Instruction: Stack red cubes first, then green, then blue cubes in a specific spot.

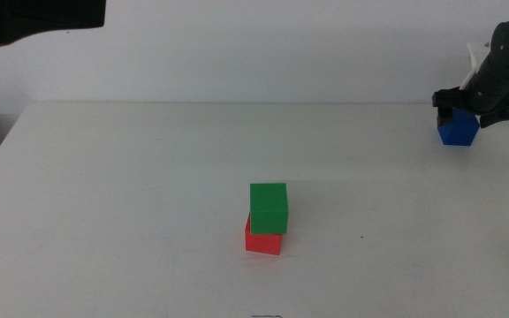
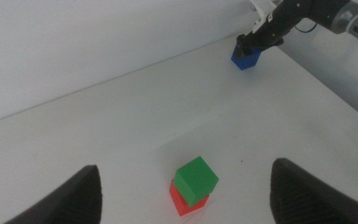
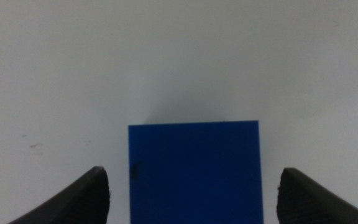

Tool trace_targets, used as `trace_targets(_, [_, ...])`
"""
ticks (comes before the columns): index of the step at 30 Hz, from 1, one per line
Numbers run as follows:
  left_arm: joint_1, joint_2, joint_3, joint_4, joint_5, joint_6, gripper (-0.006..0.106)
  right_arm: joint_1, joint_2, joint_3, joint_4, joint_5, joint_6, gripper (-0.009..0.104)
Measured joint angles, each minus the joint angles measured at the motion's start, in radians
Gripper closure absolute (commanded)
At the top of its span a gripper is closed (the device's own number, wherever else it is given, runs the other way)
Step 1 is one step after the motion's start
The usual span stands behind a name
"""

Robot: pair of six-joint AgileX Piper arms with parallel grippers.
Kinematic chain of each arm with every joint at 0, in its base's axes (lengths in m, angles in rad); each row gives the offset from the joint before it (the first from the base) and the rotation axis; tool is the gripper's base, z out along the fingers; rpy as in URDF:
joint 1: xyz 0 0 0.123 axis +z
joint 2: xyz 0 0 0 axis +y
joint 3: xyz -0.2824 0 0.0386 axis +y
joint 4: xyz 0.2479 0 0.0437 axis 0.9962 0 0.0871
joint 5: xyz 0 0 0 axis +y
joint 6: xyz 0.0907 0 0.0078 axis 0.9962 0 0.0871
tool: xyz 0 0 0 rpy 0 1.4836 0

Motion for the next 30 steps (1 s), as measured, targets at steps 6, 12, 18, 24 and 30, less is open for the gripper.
trace_targets(6, [0.000,0.000,0.000,0.000,0.000,0.000,0.009,0.000,0.006,0.000,-0.006,-0.003,0.000,0.041])
trace_targets(12, [0.000,0.000,0.000,0.000,0.000,0.000,0.009,0.000,0.022,-0.001,-0.005,-0.011,-0.020,0.074])
trace_targets(18, [0.000,0.000,0.000,0.000,0.000,0.000,0.009,0.002,-0.003,-0.001,0.002,0.035,-0.026,0.096])
trace_targets(24, [0.000,0.000,0.000,0.000,0.000,0.000,0.009,0.054,-0.197,0.100,0.054,0.167,-0.050,0.096])
trace_targets(30, [0.000,0.000,0.000,0.000,0.000,0.000,0.009,0.349,-0.757,0.626,-0.121,0.041,0.281,0.096])
